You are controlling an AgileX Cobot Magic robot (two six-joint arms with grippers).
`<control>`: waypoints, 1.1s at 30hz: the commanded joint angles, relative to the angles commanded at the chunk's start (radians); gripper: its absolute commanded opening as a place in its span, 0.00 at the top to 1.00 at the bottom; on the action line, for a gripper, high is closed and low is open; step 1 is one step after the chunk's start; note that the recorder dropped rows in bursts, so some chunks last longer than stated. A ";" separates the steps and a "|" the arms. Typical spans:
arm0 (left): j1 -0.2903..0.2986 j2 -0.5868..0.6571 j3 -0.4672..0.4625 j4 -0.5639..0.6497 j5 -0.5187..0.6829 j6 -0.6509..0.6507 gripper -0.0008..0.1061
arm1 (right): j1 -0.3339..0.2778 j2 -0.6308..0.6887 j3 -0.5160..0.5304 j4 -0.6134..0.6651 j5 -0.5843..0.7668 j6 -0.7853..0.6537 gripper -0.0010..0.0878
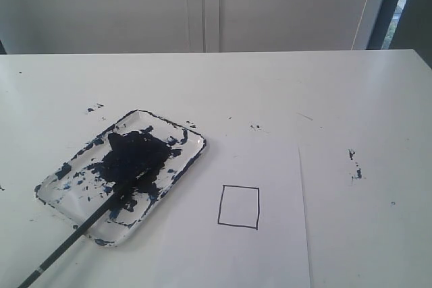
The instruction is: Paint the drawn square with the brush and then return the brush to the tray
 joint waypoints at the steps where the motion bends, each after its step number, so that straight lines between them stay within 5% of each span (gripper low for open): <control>1: 0.000 0.000 0.000 0.000 0.000 -0.010 0.99 | 0.000 0.000 0.000 -0.010 0.000 -0.003 0.87; 8: 0.000 0.000 0.000 -0.093 0.000 -0.139 0.99 | 0.000 0.000 0.000 -0.088 -0.005 -0.018 0.87; 25: 0.000 0.000 0.000 -0.119 -0.010 -0.154 0.99 | 0.000 0.000 0.000 -0.084 -0.050 -0.040 0.87; 33: 0.000 0.000 -0.031 -0.143 -0.150 -0.192 0.99 | 0.000 0.000 0.000 -0.084 -0.181 -0.040 0.87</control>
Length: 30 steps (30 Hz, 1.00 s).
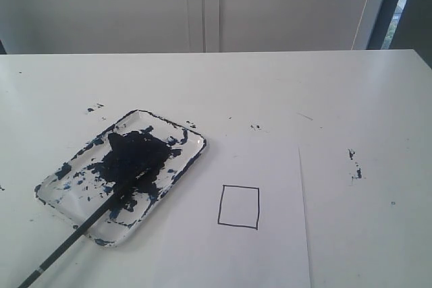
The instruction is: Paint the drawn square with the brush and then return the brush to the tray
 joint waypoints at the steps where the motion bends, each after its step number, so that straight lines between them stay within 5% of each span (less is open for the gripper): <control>1: 0.000 0.000 -0.010 0.000 0.000 -0.002 0.99 | 0.000 0.000 0.000 0.000 -0.002 0.000 0.87; 30: 0.000 0.000 -0.274 -0.004 0.138 -0.024 0.99 | 0.000 0.000 -0.202 0.000 0.107 -0.004 0.87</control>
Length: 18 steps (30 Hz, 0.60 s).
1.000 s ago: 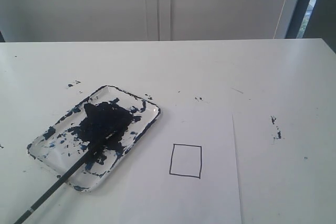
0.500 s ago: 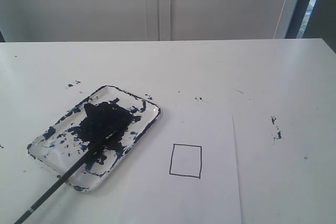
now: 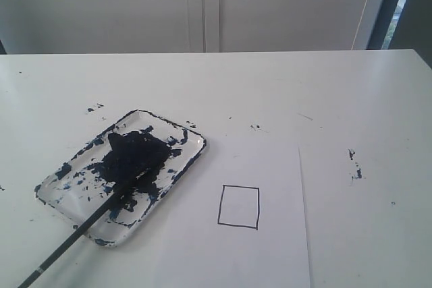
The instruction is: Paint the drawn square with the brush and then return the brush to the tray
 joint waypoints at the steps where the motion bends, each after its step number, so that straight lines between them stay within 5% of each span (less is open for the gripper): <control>1: 0.000 0.000 -0.014 0.000 0.012 0.000 0.99 | 0.000 0.000 -0.011 0.000 0.007 0.000 0.87; 18: 0.000 0.000 -0.091 0.000 0.063 0.000 0.99 | 0.000 0.000 -0.083 0.000 -0.009 0.006 0.87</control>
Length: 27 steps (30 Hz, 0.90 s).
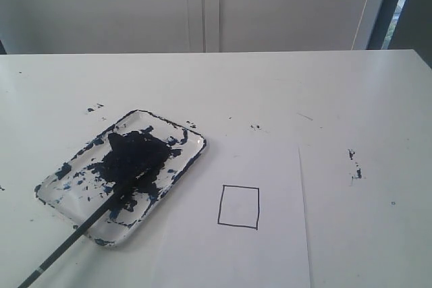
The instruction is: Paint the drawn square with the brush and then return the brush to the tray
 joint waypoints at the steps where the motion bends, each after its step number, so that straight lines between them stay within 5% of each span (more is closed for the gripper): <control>1: 0.000 0.000 0.000 0.000 0.000 0.000 0.99 | 0.000 0.000 0.000 0.000 -0.006 0.000 0.87; 24: 0.000 0.000 0.000 0.000 -0.052 -0.002 0.99 | 0.000 0.000 0.000 0.007 -0.019 0.000 0.87; 27: 0.000 0.000 0.000 -0.008 0.028 -0.005 0.99 | 0.000 0.000 -0.002 0.007 -0.011 -0.004 0.87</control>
